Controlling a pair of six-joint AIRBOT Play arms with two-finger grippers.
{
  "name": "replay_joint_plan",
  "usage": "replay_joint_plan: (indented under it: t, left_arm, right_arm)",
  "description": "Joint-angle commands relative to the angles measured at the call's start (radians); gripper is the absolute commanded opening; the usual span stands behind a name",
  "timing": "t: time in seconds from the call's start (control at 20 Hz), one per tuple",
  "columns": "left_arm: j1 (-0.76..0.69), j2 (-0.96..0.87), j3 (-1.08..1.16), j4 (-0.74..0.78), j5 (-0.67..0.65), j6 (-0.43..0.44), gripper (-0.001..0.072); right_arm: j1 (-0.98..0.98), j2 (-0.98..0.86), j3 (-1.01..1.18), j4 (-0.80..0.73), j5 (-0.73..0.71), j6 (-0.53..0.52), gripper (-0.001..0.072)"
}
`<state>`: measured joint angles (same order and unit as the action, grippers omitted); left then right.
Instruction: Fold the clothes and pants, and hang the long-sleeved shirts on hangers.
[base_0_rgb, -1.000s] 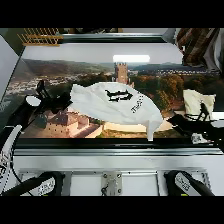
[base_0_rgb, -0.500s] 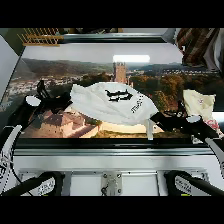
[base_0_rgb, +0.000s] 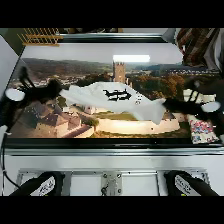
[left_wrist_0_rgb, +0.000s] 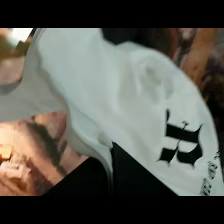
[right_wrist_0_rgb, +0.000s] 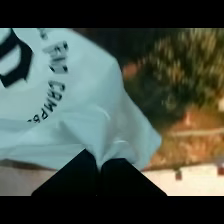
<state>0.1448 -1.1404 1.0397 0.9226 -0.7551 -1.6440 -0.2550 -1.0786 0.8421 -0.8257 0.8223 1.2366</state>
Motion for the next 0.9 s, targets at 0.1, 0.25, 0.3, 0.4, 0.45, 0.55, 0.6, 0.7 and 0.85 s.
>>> replay_joint_plan:
  t: [0.1, 0.25, 0.3, 0.4, 0.45, 0.55, 0.6, 0.7, 0.85]
  left_arm:
    - [0.072, 0.269, 0.356, -0.002, -0.055, -0.002, 0.0005]
    - [0.072, 0.432, 0.487, 0.000, -0.021, -0.002, 0.0005]
    - [0.072, 0.476, 0.519, 0.003, -0.014, -0.001, 0.0005]
    - [0.072, 0.556, 0.568, 0.005, 0.006, 0.000, 0.0005]
    - [0.072, 0.586, 0.579, 0.019, 0.018, -0.001, 0.0005]
    - [0.072, 0.640, 0.585, 0.094, 0.048, -0.002, 0.0005]
    - [0.073, 0.657, 0.580, 0.133, 0.058, -0.008, 0.0005]
    - [0.073, 0.673, 0.546, 0.159, 0.062, -0.033, 0.0005]
    - [0.073, 0.637, 0.444, 0.158, 0.026, -0.049, 0.0005]
  right_arm:
    - [-0.135, 0.213, 0.521, -0.060, 0.180, 0.060, 0.0011]
    - [-0.136, 0.316, 0.705, -0.032, 0.165, 0.062, 0.0011]
    - [-0.136, 0.352, 0.739, -0.014, 0.146, 0.062, 0.0011]
    - [-0.136, 0.423, 0.768, -0.008, 0.091, 0.062, 0.0011]
    - [-0.136, 0.456, 0.769, -0.008, 0.064, 0.063, 0.0011]
    - [-0.136, 0.510, 0.769, -0.008, 0.032, 0.079, 0.0011]
    - [-0.136, 0.528, 0.769, -0.008, 0.026, 0.105, 0.0011]
    - [-0.136, 0.542, 0.768, -0.008, 0.040, 0.136, 0.0010]
    - [-0.136, 0.505, 0.768, -0.008, 0.141, 0.179, 0.0010]
